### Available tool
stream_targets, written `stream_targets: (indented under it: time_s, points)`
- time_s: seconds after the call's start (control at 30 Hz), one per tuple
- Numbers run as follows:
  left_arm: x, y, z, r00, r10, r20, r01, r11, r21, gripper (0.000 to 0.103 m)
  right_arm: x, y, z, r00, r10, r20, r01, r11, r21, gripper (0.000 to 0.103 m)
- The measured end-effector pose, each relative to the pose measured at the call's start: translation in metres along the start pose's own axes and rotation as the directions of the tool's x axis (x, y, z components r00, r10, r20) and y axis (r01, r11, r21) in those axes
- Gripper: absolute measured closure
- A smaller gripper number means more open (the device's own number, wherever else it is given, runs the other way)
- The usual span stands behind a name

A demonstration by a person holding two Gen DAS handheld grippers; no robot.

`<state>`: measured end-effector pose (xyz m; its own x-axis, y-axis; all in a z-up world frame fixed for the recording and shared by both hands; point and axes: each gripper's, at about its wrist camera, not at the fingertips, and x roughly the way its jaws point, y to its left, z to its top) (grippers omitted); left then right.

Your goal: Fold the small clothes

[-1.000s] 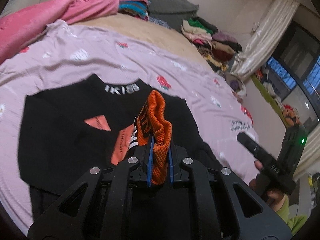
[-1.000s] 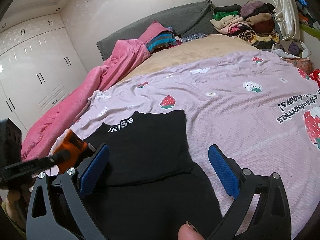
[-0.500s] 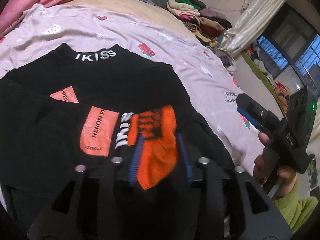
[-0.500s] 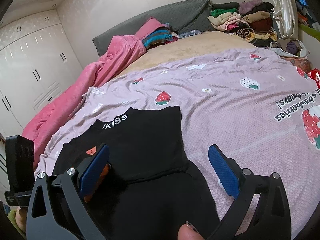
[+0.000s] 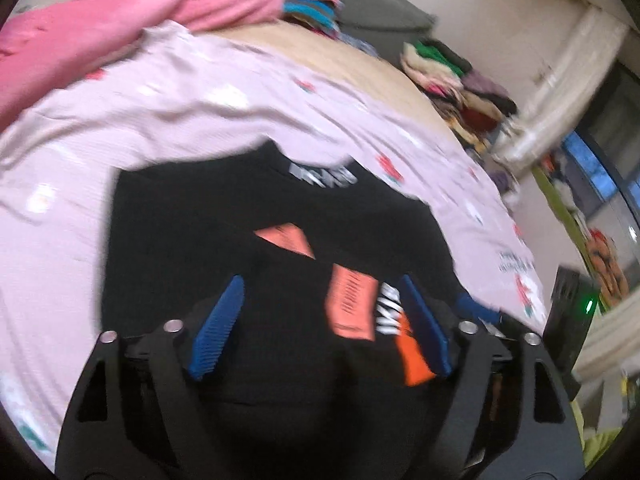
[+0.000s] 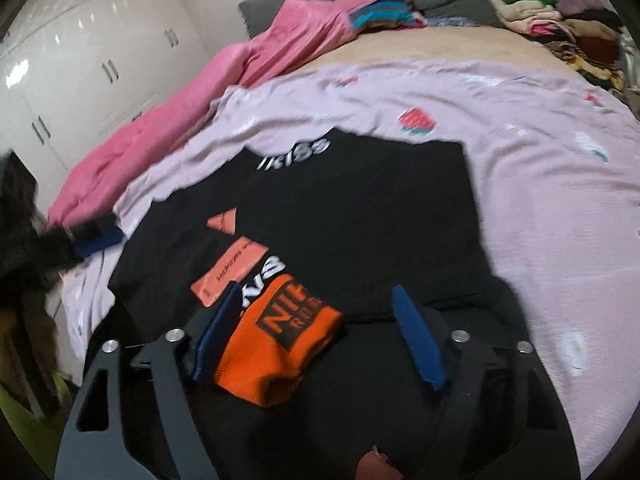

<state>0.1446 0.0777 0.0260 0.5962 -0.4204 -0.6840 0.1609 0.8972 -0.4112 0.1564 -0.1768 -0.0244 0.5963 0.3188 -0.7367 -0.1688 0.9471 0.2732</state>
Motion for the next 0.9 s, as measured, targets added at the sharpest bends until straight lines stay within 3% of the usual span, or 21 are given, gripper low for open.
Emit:
stream_targets:
  time_s: [0.1, 0.23, 0.37, 0.53, 0.67, 0.9]
  points:
    - [-0.019, 0.017, 0.008, 0.994, 0.090, 0.056, -0.090, 0.996, -0.007, 0.024, 0.016, 0.003, -0.005, 0.999, -0.007, -0.043, 0.006, 1.000, -0.015, 0.049]
    - [-0.040, 0.042, 0.013, 0.989, 0.113, 0.099, -0.106, 0.992, -0.066, 0.022, 0.022, 0.014, -0.010, 0.998, -0.001, -0.055, -0.003, 0.998, -0.063, 0.090]
    - [-0.057, 0.065, 0.017, 0.982, 0.138, 0.131, -0.122, 0.984, -0.130, 0.022, 0.005, 0.028, -0.001, 0.999, 0.035, 0.003, -0.034, 0.991, -0.127, 0.094]
    - [-0.069, 0.076, 0.019, 0.972, 0.169, 0.161, -0.143, 0.977, -0.159, 0.022, -0.032, 0.052, 0.041, 0.988, 0.101, 0.113, -0.069, 0.963, -0.259, 0.096]
    - [-0.071, 0.076, 0.019, 0.970, 0.176, 0.166, -0.149, 0.975, -0.164, 0.022, -0.054, 0.064, 0.071, 0.976, 0.122, 0.182, -0.051, 0.935, -0.351, 0.096]
    - [-0.058, 0.066, 0.019, 0.974, 0.174, 0.142, -0.156, 0.979, -0.128, 0.022, -0.054, 0.043, 0.092, 0.974, 0.033, 0.226, 0.053, 0.930, -0.364, 0.096]
